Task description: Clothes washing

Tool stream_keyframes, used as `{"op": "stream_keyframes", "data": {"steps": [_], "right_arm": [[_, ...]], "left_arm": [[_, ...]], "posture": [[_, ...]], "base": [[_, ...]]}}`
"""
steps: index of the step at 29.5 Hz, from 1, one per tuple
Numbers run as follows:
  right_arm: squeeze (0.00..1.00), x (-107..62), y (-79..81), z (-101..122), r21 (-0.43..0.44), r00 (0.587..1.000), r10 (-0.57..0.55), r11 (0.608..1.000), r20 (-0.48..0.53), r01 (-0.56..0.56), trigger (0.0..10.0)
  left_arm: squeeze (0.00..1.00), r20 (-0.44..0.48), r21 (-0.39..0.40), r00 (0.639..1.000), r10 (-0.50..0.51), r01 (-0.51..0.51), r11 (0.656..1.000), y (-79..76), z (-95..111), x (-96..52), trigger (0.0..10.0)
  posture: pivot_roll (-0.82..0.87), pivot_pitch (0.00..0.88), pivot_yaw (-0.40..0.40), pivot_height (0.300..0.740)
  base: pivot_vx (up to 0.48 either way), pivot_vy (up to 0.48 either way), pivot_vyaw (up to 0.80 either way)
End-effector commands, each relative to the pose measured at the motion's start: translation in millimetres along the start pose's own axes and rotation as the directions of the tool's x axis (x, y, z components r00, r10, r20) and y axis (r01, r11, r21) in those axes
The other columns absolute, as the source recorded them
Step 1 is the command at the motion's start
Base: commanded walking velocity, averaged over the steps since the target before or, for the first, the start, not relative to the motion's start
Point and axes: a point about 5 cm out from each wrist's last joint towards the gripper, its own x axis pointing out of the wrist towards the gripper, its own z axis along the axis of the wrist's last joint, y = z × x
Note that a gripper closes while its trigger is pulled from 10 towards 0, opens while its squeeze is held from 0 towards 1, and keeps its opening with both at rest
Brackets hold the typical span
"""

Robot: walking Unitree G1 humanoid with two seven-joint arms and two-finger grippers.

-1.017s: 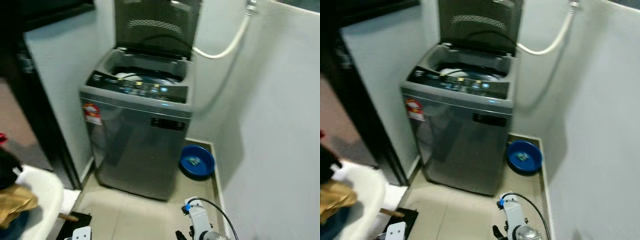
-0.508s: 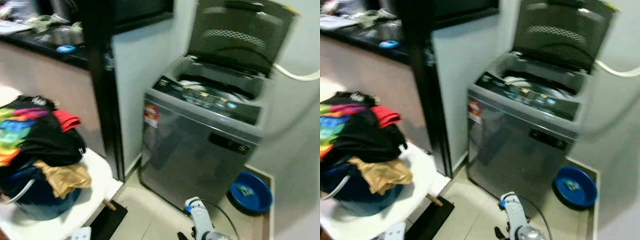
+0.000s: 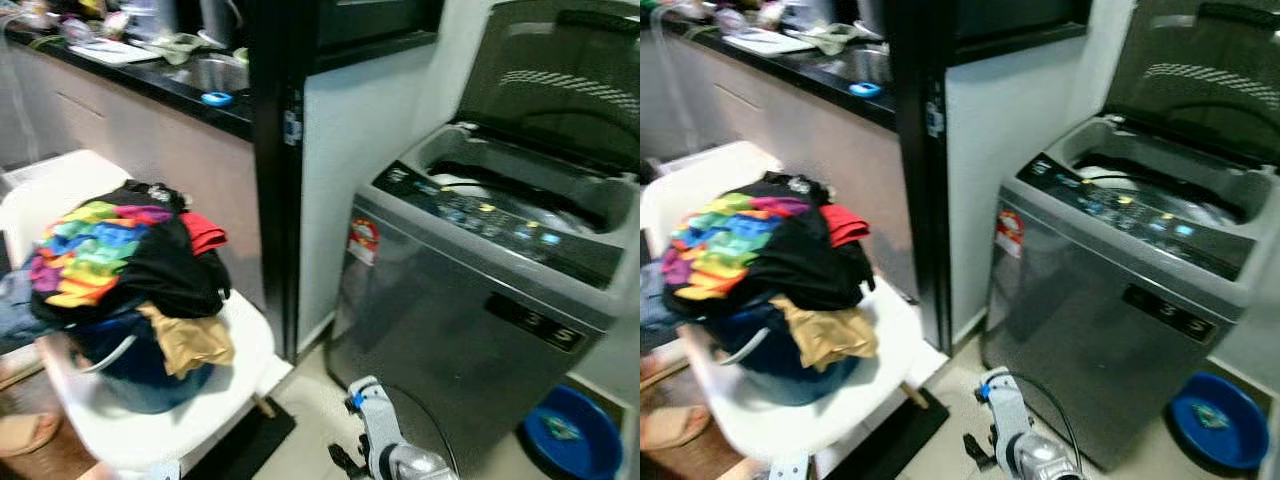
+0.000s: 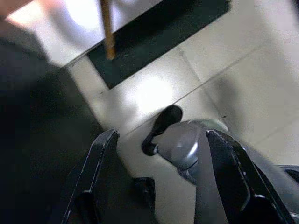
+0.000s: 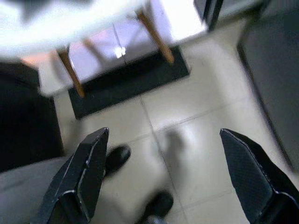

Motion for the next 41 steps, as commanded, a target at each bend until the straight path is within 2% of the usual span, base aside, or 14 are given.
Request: {"op": "stream_keyframes", "data": {"steps": [1, 15, 19, 23, 24, 25, 28, 30, 31, 32, 33, 35, 37, 41], "right_arm": [[0.00, 4.5, 3.6, 31.8, -0.023, 0.993, 0.029, 0.999, 0.113, -0.027, 10.0], [0.00, 11.1, 27.7, 91.1, -0.158, 0.953, 0.127, 0.984, 0.274, -0.086, 10.0], [0.00, 8.4, 37.5, 125.9, -0.160, 0.901, 0.186, 0.978, 0.392, -0.132, 10.0], [0.00, -0.8, 45.9, 170.4, -0.107, 0.802, 0.246, 0.969, 0.544, -0.225, 10.0], [0.00, -6.4, 47.6, 188.5, -0.062, 0.748, 0.263, 0.956, 0.609, -0.286, 10.0], [0.00, -6.4, 47.6, 188.5, -0.062, 0.748, 0.263, 0.956, 0.609, -0.286, 10.0], [0.00, -30.0, 51.4, 240.1, 0.002, 0.533, 0.314, 0.861, 0.786, -0.509, 10.0], [0.00, -34.9, 52.5, 248.1, -0.009, 0.489, 0.325, 0.839, 0.810, -0.544, 10.0], [0.00, -52.0, 63.3, 270.1, -0.134, 0.348, 0.419, 0.778, 0.839, -0.614, 10.0], [0.00, -57.0, 67.8, 275.4, -0.184, 0.310, 0.455, 0.761, 0.835, -0.622, 10.0], [0.00, -57.0, 67.8, 275.4, -0.184, 0.310, 0.455, 0.761, 0.835, -0.622, 10.0], [0.00, -61.4, 79.8, 277.3, -0.324, 0.292, 0.543, 0.767, 0.787, -0.554, 10.0], [0.00, -59.4, 88.3, 273.5, -0.412, 0.324, 0.585, 0.782, 0.743, -0.467, 10.0], [0.00, -55.2, 88.3, 270.3, -0.410, 0.363, 0.580, 0.795, 0.729, -0.447, 10.0]], "left_arm": [[0.00, -0.001, 0.002, 1.000, -0.011, 0.011, 1.000, -0.1, -0.7, -0.2, 10.0], [0.00, 0.024, -0.023, 0.999, -0.036, 0.037, 0.999, -4.3, 6.3, 1.5, 10.0], [0.00, 0.025, -0.018, 0.999, -0.038, 0.038, 0.999, -4.3, 6.4, 1.5, 10.0], [0.00, 0.020, -0.015, 0.999, -0.037, 0.038, 0.999, -3.6, 5.2, 1.2, 10.0], [0.00, 0.019, -0.014, 0.999, -0.038, 0.038, 0.999, -3.3, 4.9, 1.1, 10.0], [0.00, 0.019, -0.014, 0.999, -0.038, 0.038, 0.999, -3.3, 4.9, 1.1, 10.0], [0.00, 0.015, -0.014, 0.999, -0.039, 0.039, 0.999, -2.8, 4.2, 1.0, 10.0], [0.00, 0.015, -0.014, 0.999, -0.040, 0.040, 0.999, -2.7, 4.2, 1.0, 10.0], [0.00, 0.013, -0.015, 0.999, -0.041, 0.041, 0.999, -2.2, 3.8, 0.9, 10.0], [0.00, 0.012, -0.015, 0.999, -0.041, 0.041, 0.999, -2.1, 3.7, 0.9, 10.0], [0.00, 0.012, -0.015, 0.999, -0.041, 0.041, 0.999, -2.1, 3.7, 0.9, 10.0], [0.00, 0.011, -0.019, 0.999, -0.040, 0.040, 0.999, -1.6, 3.4, 0.8, 10.0], [0.00, 0.007, -0.022, 0.999, -0.039, 0.039, 0.999, -0.9, 2.4, 0.6, 10.0], [0.00, 0.001, -0.024, 0.999, -0.039, 0.039, 0.999, -0.4, 1.0, 0.3, 10.0]], "posture": [[0.19, 0.000, -0.075, 0.740], [0.19, 0.000, -0.077, 0.740], [0.19, 0.000, -0.078, 0.740], [0.18, 0.000, -0.074, 0.740], [0.19, 0.000, -0.069, 0.740], [0.19, 0.000, -0.069, 0.740], [0.18, 0.000, -0.066, 0.740], [0.18, 0.000, -0.066, 0.740], [0.18, 0.000, -0.065, 0.740], [0.18, 0.000, -0.065, 0.740], [0.18, 0.000, -0.065, 0.740], [0.18, 0.000, -0.067, 0.740], [0.18, 0.000, -0.067, 0.740], [0.18, 0.000, -0.068, 0.740]], "base": [[0.000, 0.000, 0.80], [0.000, 0.000, 0.63], [0.000, 0.000, 0.00], [0.248, 0.000, 0.00], [0.251, 0.000, 0.00], [0.251, 0.000, 0.00], [0.255, 0.000, 0.00], [0.255, 0.000, 0.00], [0.251, 0.000, 0.00], [0.251, 0.000, 0.00], [0.251, 0.000, 0.00], [0.259, 0.000, 0.00], [0.262, 0.000, 0.00], [0.262, 0.000, 0.73]]}}
